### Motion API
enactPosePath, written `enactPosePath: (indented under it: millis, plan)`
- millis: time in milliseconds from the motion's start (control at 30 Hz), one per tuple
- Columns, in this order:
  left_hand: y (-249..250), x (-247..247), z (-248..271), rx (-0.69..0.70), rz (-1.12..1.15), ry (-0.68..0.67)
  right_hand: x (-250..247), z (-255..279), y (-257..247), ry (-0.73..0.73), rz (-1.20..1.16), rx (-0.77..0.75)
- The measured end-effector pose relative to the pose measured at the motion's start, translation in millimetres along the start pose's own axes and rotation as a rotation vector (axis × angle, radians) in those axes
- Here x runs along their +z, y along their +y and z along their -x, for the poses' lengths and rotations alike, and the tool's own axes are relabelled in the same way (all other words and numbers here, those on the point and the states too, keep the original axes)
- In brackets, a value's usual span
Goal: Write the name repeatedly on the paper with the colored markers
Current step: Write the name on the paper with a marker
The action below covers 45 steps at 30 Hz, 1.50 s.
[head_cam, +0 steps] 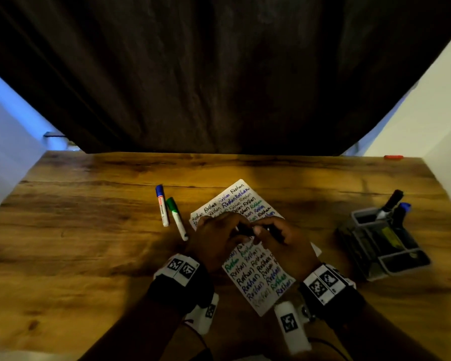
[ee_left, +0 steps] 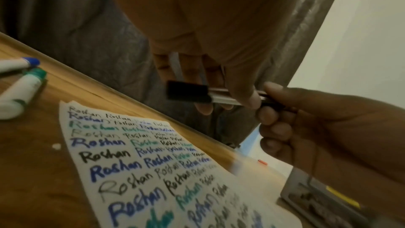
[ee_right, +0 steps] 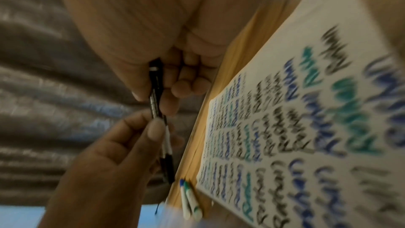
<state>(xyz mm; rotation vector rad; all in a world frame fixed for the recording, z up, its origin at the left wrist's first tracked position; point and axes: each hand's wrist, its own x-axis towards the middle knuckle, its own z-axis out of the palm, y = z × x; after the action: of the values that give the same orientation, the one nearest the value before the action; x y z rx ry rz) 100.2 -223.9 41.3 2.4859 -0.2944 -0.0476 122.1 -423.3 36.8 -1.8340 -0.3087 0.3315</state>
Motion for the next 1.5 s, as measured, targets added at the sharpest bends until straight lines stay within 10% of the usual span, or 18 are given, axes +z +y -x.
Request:
enactPosePath:
  millis: [400,567,1067,1500]
  plan:
    - [25,56,-8,0.048,0.108,-0.282,-44,34,19,0.016,-0.233,0.159]
    - [22,75,-4,0.212,0.005,-0.169,-37,35,16,-0.016,-0.298,0.279]
    - [1,41,-21,-0.202,0.084,-0.248,-69,7,27,0.077,-0.281,0.149]
    - [-26,63,-55,-0.132,-0.005,-0.338,-49,-26,73,0.110,-0.114,0.083]
